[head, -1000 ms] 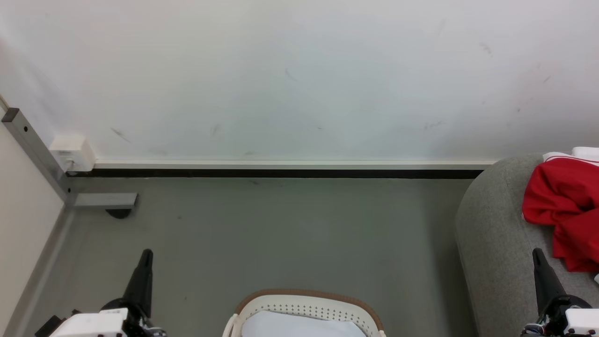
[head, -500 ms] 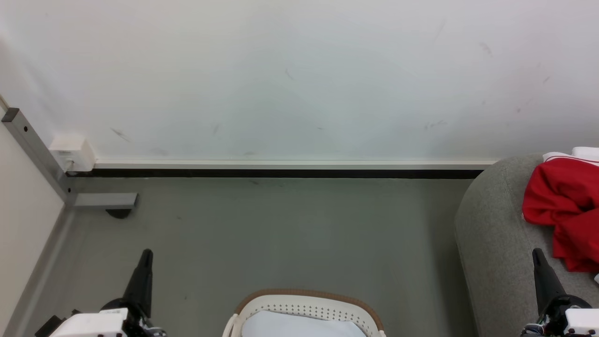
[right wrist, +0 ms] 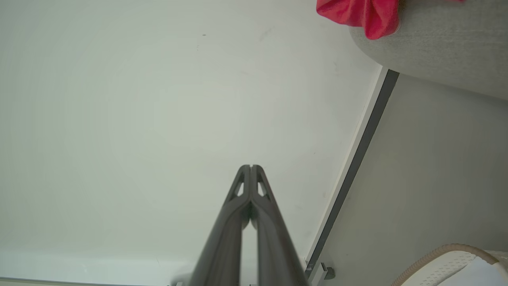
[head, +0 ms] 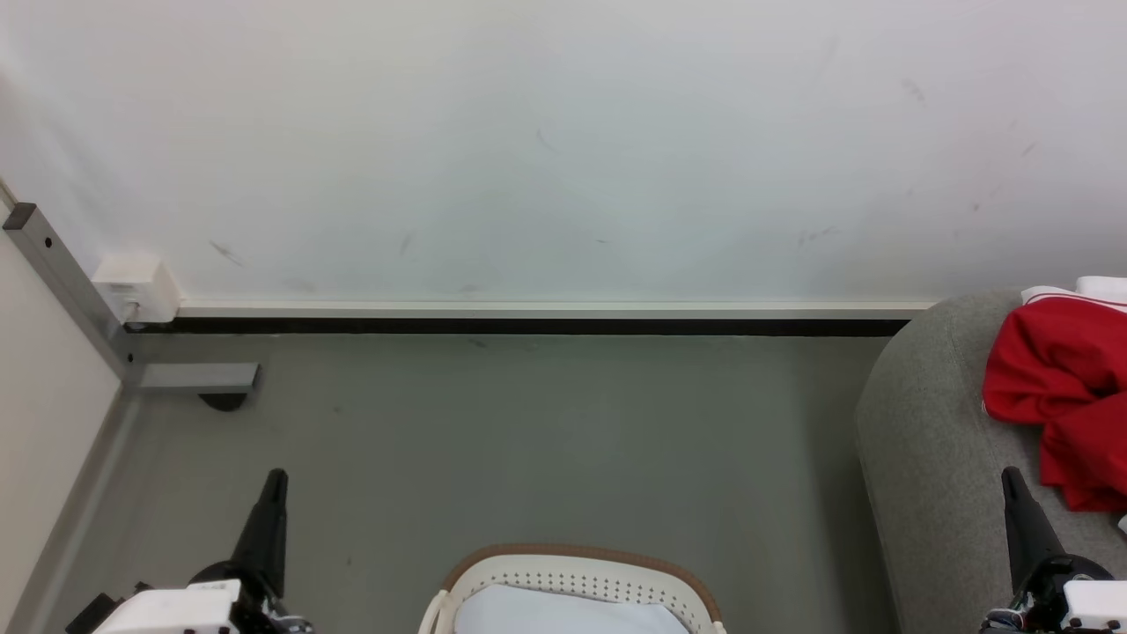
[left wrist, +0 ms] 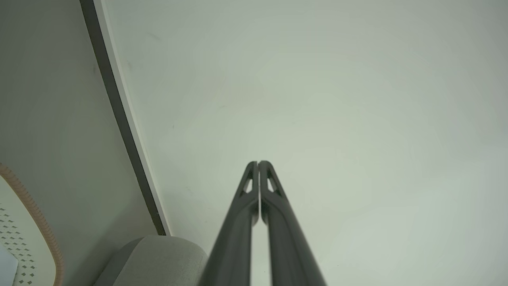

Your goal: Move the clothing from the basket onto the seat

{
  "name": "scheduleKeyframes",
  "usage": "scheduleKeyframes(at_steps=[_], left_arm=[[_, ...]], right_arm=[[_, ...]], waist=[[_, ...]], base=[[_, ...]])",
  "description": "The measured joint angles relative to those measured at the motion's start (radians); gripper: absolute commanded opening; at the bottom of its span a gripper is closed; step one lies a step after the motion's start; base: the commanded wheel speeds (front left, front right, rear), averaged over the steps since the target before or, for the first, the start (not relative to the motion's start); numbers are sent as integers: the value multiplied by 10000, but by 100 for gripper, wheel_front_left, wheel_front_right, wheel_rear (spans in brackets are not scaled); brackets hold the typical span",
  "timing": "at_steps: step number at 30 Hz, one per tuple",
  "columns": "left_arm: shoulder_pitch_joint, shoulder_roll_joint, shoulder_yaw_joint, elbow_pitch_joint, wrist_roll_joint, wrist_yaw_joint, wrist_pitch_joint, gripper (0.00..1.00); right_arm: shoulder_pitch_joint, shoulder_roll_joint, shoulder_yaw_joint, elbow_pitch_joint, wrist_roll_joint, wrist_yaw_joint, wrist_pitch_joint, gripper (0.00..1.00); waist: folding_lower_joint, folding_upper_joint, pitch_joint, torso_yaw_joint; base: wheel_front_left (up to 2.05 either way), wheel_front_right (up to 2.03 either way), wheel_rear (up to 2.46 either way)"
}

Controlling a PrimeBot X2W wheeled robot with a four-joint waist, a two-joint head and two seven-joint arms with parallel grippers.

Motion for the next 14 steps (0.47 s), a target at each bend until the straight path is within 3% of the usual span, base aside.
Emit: scheduleKeyframes(at_steps=[14], left_arm=[[0, 2, 0, 0, 0, 0, 0, 0]], right_arm=[[-1, 6, -8, 0, -2, 0, 33, 0]], waist=[[0, 0, 0, 0]], base=[[0, 0, 0]])
